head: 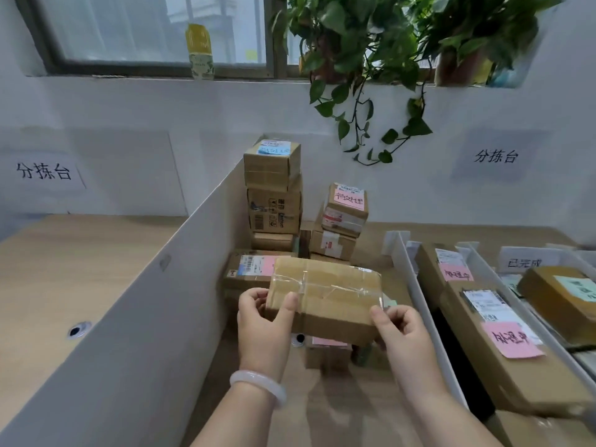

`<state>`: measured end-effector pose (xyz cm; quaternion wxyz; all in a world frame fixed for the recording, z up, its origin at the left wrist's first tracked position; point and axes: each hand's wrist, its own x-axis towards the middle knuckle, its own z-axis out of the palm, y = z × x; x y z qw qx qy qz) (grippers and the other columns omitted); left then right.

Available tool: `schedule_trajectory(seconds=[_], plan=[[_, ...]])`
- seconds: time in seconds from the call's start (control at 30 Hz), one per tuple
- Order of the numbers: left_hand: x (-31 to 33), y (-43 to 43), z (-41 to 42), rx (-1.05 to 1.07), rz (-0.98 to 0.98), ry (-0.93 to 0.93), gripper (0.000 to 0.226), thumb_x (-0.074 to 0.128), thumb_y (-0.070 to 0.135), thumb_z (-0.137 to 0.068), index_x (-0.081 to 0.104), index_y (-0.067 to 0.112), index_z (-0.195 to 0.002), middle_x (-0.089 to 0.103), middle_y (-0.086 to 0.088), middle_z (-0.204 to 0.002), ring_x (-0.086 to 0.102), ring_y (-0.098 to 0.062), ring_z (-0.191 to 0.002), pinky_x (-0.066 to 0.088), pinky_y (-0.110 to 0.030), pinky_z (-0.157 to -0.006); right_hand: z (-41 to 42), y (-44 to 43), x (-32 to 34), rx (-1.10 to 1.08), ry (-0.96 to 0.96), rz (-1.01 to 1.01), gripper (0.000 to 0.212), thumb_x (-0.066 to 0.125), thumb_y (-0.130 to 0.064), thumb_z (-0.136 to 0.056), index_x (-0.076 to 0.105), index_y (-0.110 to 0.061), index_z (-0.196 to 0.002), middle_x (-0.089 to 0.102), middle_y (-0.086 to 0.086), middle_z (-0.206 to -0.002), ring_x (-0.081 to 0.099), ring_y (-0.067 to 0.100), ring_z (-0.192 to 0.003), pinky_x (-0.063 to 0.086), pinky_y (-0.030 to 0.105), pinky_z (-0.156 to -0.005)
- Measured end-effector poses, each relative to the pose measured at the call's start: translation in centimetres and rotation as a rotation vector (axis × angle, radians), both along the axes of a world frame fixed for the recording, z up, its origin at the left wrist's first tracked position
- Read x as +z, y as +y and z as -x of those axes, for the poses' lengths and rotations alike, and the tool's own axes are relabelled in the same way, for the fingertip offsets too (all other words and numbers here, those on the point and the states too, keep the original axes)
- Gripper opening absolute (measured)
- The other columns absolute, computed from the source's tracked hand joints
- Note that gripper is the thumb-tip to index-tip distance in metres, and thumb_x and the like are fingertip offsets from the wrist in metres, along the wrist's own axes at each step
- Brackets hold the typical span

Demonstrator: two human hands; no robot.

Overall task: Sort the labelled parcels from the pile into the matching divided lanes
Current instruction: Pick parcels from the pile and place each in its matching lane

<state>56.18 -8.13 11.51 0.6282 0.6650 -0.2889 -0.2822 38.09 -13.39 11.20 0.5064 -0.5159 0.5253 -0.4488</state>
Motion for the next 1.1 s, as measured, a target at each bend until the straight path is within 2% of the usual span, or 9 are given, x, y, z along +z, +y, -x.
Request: schedule_trajectory(seconds=[0.07, 0.13, 0.27, 0.47, 0.53, 0.63, 0.73, 0.87, 1.1], plan=[[-0.2, 1.0, 1.1, -0.044, 0.000, -0.016, 0.037, 0.073, 0.022, -0.084, 0.050, 0.039, -0.107, 0.056, 0.003, -0.118, 0.057, -0.006, -0.102, 0.048, -0.021, -0.078, 2.0, 1.7, -0.1, -0.001, -0.027, -0.011, 0.024, 0.073, -0.019, -0.084, 0.059, -0.029, -0.101, 0.063, -0.002, -0.098, 0.063, 0.015, -0.096, 0.051, 0.029, -0.082], [-0.3, 2.1, 2.2, -0.125, -0.012, -0.052, 0.053, 0.069, 0.010, -0.082, 0.051, 0.042, -0.121, 0.054, 0.008, -0.123, 0.055, -0.003, -0.108, 0.048, -0.019, -0.082, 3.7, 3.3, 0.2, 0.034, -0.029, 0.001, 0.047, 0.066, 0.003, -0.086, 0.055, -0.027, -0.120, 0.064, -0.001, -0.107, 0.063, 0.000, -0.096, 0.050, 0.016, -0.078], [-0.2, 4.1, 4.4, -0.232, 0.002, 0.049, 0.042, 0.072, 0.018, -0.085, 0.054, 0.044, -0.112, 0.058, 0.009, -0.121, 0.057, -0.003, -0.107, 0.048, -0.018, -0.078, 6.8, 6.2, 0.2, 0.036, 0.023, 0.034, 0.055, 0.061, 0.015, -0.082, 0.056, -0.025, -0.119, 0.066, -0.002, -0.109, 0.064, -0.008, -0.092, 0.048, 0.007, -0.073], [0.1, 5.8, 6.8, -0.221, 0.008, 0.246, 0.041, 0.078, 0.041, -0.078, 0.051, 0.033, -0.108, 0.064, 0.000, -0.113, 0.063, -0.020, -0.107, 0.053, -0.048, -0.095, 9.4, 10.1, -0.3, -0.005, -0.052, 0.036, 0.033, 0.072, 0.001, -0.082, 0.060, -0.020, -0.104, 0.070, -0.005, -0.101, 0.065, 0.000, -0.095, 0.053, 0.016, -0.080], [0.4, 6.4, 7.2, -0.234, 0.013, 0.271, 0.048, 0.077, 0.042, -0.069, 0.053, 0.031, -0.108, 0.065, -0.002, -0.113, 0.064, -0.022, -0.108, 0.053, -0.049, -0.095, 10.0, 10.8, -0.3, -0.056, -0.126, 0.018, 0.023, 0.072, -0.015, -0.083, 0.062, -0.020, -0.104, 0.069, 0.003, -0.105, 0.066, 0.010, -0.099, 0.055, 0.029, -0.087], [0.4, 7.0, 7.8, -0.282, 0.029, 0.283, 0.049, 0.076, 0.040, -0.067, 0.055, 0.029, -0.110, 0.066, -0.004, -0.114, 0.064, -0.023, -0.108, 0.053, -0.051, -0.094, 10.4, 11.5, 0.1, -0.104, -0.202, -0.061, 0.037, 0.069, -0.039, -0.078, 0.060, -0.030, -0.113, 0.068, -0.003, -0.111, 0.065, 0.013, -0.104, 0.054, 0.044, -0.092], [0.2, 7.4, 9.0, -0.377, 0.012, 0.272, 0.041, 0.075, 0.027, -0.080, 0.052, 0.028, -0.114, 0.065, -0.007, -0.115, 0.065, -0.023, -0.105, 0.055, -0.047, -0.090, 11.1, 12.2, 0.7, -0.058, -0.243, -0.178, 0.029, 0.065, -0.031, -0.090, 0.058, -0.033, -0.118, 0.073, 0.001, -0.106, 0.071, 0.019, -0.097, 0.056, 0.043, -0.084], [0.2, 7.1, 9.9, -0.559, -0.090, 0.484, 0.068, 0.081, 0.029, -0.074, 0.045, 0.035, -0.132, 0.068, -0.006, -0.120, 0.069, -0.028, -0.103, 0.056, -0.051, -0.088, 13.9, 12.8, 2.1, -0.100, -0.231, -0.209, 0.015, 0.057, -0.017, -0.095, 0.063, -0.025, -0.107, 0.076, 0.007, -0.093, 0.073, 0.027, -0.088, 0.056, 0.045, -0.081], [1.2, 6.5, 14.6, -0.800, -0.251, 0.663, 0.030, 0.051, 0.028, -0.100, 0.052, 0.024, -0.130, 0.074, -0.014, -0.107, 0.071, -0.033, -0.098, 0.055, -0.053, -0.085, 20.0, 13.6, 3.3, -0.275, -0.214, -0.267, 0.030, 0.063, -0.038, -0.091, 0.056, -0.037, -0.120, 0.073, -0.001, -0.106, 0.065, 0.022, -0.106, 0.053, 0.045, -0.094]])
